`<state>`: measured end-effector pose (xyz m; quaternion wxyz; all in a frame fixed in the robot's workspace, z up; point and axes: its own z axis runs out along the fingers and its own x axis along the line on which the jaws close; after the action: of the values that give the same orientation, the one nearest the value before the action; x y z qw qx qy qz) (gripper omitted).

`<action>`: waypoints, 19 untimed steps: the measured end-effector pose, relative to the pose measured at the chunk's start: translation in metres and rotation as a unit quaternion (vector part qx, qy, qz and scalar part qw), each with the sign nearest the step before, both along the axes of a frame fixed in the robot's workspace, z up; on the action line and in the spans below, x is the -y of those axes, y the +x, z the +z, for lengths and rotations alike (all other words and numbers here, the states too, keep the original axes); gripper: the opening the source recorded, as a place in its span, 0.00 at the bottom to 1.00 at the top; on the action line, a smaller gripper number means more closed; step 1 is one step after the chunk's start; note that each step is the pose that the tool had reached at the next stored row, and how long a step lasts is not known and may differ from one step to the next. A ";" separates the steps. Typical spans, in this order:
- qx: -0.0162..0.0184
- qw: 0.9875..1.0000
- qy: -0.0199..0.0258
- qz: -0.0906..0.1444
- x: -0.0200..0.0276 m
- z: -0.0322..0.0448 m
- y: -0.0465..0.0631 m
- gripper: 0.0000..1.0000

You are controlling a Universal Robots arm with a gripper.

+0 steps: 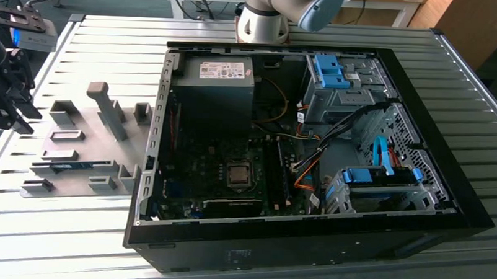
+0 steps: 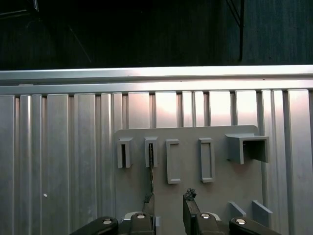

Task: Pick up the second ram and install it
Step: 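Pick up the second ram and move it above second insertion slot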

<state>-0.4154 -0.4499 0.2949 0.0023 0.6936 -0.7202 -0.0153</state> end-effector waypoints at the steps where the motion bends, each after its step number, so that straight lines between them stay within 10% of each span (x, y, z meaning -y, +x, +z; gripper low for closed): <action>1: 0.000 1.000 0.000 0.000 0.0000 -0.0002 0.000 0.37; 19: 0.001 1.000 0.000 0.000 0.0063 -0.0262 0.004 0.37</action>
<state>-0.4116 -0.4562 0.2686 0.0016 0.6938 -0.7201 -0.0141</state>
